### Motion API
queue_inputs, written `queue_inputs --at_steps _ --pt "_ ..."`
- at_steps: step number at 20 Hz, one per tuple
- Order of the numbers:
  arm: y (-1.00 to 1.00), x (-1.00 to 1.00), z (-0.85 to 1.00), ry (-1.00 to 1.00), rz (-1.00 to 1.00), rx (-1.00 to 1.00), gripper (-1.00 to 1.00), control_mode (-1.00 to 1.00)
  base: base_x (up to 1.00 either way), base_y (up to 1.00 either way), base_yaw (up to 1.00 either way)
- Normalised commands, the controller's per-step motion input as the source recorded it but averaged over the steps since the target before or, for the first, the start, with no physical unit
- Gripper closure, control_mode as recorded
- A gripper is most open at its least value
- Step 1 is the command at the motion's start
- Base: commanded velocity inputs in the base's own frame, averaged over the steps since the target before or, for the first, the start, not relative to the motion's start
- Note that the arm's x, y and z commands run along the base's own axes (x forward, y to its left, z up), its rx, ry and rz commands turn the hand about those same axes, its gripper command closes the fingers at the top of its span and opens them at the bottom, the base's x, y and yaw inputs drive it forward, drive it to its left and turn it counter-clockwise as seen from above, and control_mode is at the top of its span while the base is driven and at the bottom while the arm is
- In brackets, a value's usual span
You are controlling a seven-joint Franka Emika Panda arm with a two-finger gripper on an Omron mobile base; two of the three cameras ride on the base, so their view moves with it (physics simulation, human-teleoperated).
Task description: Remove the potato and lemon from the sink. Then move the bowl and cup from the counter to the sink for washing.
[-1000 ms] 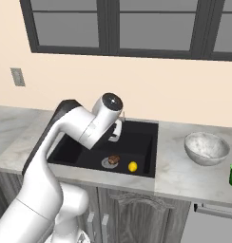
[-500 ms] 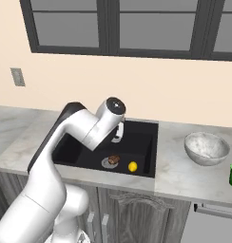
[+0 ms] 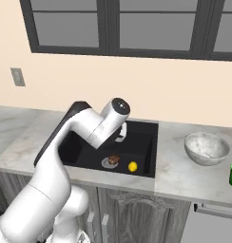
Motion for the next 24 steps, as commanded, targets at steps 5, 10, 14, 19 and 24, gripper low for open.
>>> queue_inputs --at_steps 5,10,14,19,24 --pt "-0.02 0.14 -0.12 0.07 0.01 -0.01 -1.0 -1.0 0.0 0.0 0.0" --pt "-0.02 0.11 -0.12 0.02 0.01 0.0 -1.0 -1.0 0.0 0.0 0.0" --pt "0.0 0.11 -0.14 0.01 0.0 0.0 -1.0 -1.0 0.0 0.0 0.0" --pt "0.0 0.08 -0.18 0.0 0.0 0.0 -1.0 -1.0 0.0 0.0 0.0" --pt "0.0 0.05 -0.19 -0.01 0.0 0.0 -1.0 -1.0 0.0 0.0 0.0"
